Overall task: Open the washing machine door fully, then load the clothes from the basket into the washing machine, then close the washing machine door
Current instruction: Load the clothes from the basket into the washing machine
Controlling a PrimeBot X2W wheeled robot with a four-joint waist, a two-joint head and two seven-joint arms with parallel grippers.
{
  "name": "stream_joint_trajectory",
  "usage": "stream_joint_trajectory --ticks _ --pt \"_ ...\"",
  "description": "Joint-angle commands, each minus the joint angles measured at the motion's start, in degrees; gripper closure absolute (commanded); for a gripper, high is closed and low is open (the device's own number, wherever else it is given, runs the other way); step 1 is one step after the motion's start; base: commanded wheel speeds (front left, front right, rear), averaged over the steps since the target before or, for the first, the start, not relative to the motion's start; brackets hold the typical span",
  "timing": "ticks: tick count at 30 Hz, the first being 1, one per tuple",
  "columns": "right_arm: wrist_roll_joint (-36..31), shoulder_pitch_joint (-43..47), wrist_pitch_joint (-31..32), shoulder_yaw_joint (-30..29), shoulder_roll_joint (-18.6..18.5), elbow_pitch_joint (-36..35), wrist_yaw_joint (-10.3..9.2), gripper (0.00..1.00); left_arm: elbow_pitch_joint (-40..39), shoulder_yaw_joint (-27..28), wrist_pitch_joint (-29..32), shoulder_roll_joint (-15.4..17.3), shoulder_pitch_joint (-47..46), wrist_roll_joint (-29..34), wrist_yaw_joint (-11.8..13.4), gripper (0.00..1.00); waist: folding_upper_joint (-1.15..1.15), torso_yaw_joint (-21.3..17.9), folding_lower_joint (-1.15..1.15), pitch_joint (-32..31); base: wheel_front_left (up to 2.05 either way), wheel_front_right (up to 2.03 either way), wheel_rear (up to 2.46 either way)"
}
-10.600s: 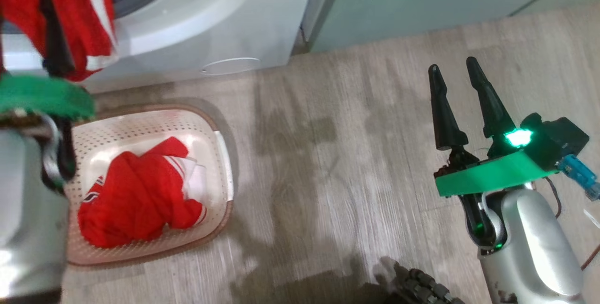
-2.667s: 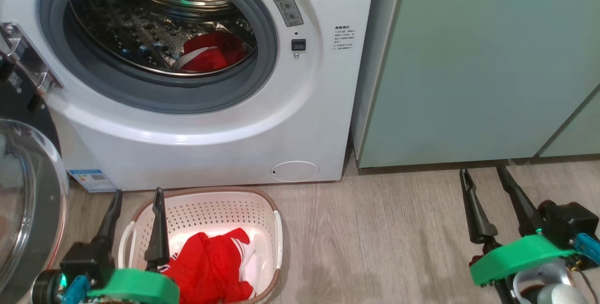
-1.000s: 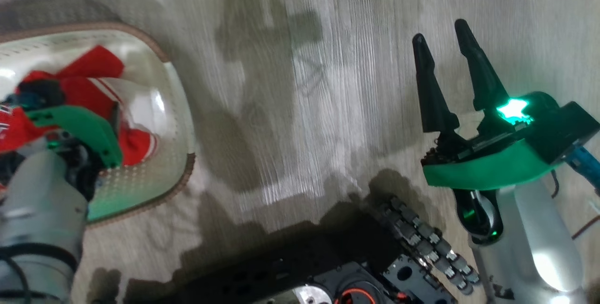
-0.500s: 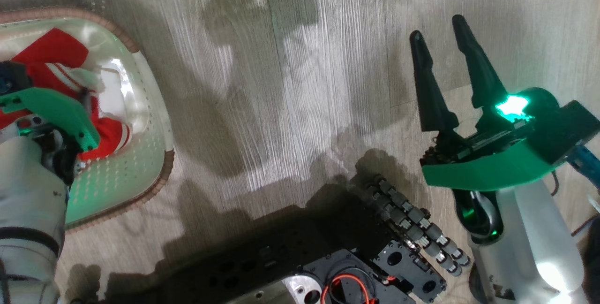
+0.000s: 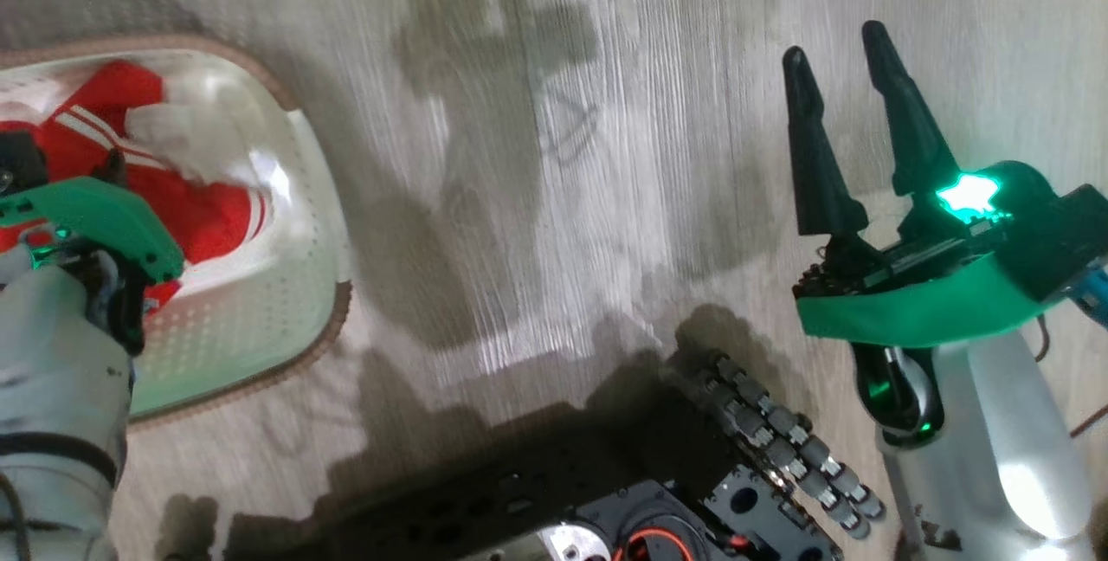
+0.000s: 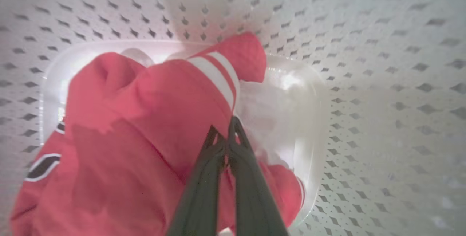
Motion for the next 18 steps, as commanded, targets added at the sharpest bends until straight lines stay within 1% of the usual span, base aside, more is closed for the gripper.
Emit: stream_joint_trajectory --ticks 1,4,8,15,16,18 --pt "0.3 2.7 -0.5 0.4 -0.2 -1.7 0.0 0.0 -1.1 0.9 -1.0 1.7 3.1 0.4 0.1 1.0 0.0 1.4 0.0 -2.0 0.0 0.0 0.0" --pt "0.1 2.9 -0.5 -0.2 -0.2 -1.4 0.0 0.0 -4.8 1.4 -1.9 1.6 4.7 0.9 0.4 1.0 0.0 2.7 0.0 -4.3 0.0 0.0 0.0" --pt "-0.4 3.4 -0.5 -1.1 -0.2 -1.2 0.0 0.0 -16.4 3.8 -2.0 1.6 9.0 2.4 2.0 1.0 0.0 4.6 0.0 -7.6 0.0 0.0 0.0" --pt "-2.4 4.9 -0.5 -2.6 -0.2 0.9 0.0 0.0 -34.9 7.0 -2.0 -1.4 19.4 6.1 3.8 1.0 0.0 7.8 0.0 -15.5 0.0 0.0 0.0" --pt "-2.4 4.9 -0.5 -2.6 -0.2 0.9 0.0 0.0 -34.9 7.0 -2.0 -1.4 19.4 6.1 3.8 1.0 0.0 7.8 0.0 -15.5 0.0 0.0 0.0" --pt "-3.2 5.3 -0.2 -3.3 -0.2 1.4 0.0 0.0 -39.6 7.4 -2.0 -2.2 21.9 7.1 4.1 1.0 0.0 8.6 0.0 -17.8 0.0 0.0 0.0"
